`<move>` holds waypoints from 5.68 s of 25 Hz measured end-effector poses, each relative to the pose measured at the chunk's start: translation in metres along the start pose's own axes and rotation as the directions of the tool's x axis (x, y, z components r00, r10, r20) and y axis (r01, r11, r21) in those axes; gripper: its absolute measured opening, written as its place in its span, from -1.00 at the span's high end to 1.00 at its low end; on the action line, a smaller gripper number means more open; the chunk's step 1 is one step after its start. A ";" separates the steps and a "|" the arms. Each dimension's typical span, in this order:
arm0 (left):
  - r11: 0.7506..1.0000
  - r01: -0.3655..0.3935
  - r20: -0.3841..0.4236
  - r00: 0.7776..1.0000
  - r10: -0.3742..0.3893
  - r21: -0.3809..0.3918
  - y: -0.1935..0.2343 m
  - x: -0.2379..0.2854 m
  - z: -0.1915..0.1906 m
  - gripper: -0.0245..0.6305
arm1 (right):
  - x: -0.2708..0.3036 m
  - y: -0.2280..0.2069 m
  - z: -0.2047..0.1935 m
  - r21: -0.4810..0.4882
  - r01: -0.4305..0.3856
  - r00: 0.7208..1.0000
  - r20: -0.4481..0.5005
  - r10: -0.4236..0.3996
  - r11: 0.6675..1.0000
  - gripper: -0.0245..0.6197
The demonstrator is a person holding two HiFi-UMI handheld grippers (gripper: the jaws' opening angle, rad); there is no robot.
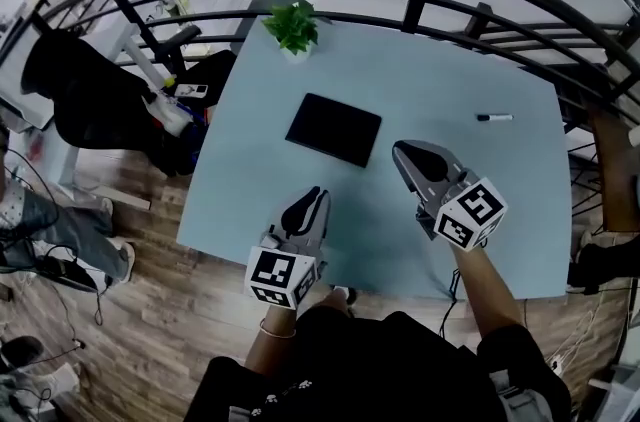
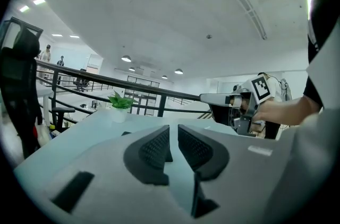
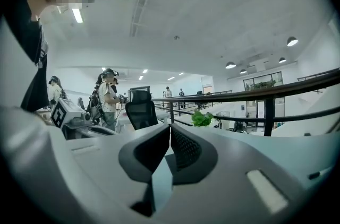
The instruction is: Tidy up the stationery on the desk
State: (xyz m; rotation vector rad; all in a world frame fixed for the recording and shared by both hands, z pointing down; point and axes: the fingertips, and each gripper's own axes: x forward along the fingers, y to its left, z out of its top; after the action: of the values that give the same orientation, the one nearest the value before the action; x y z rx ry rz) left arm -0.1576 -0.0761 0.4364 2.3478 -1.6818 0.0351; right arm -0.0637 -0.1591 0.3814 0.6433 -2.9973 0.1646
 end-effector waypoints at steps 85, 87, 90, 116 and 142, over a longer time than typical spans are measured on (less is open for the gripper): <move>0.883 -0.313 -0.437 0.888 0.141 -0.350 0.111 0.174 -0.133 0.26 | 0.120 -0.144 -0.218 0.155 -0.194 0.730 -0.638 0.247 0.969 0.31; 0.892 -0.294 -0.441 0.889 0.124 -0.343 0.107 0.176 -0.134 0.25 | 0.111 -0.142 -0.219 0.155 -0.167 0.740 -0.634 0.227 0.974 0.31; 0.914 -0.261 -0.450 0.888 0.101 -0.312 0.100 0.178 -0.135 0.24 | 0.097 -0.139 -0.220 0.153 -0.130 0.749 -0.632 0.199 0.980 0.31; 0.983 -0.029 -0.533 0.843 -0.075 -0.183 0.028 0.186 -0.154 0.21 | -0.016 -0.094 -0.238 0.173 0.223 0.782 -0.619 -0.071 0.959 0.27; 0.986 0.125 -0.599 0.783 -0.168 -0.113 -0.028 0.165 -0.178 0.19 | -0.082 -0.040 -0.254 0.202 0.342 0.750 -0.647 -0.137 0.918 0.20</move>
State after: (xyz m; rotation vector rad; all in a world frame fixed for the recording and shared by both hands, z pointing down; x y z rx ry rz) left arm -0.0543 -0.1818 0.6302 2.0841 -1.1552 0.6286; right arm 0.0398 -0.1321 0.6289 0.8060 -2.2318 0.6960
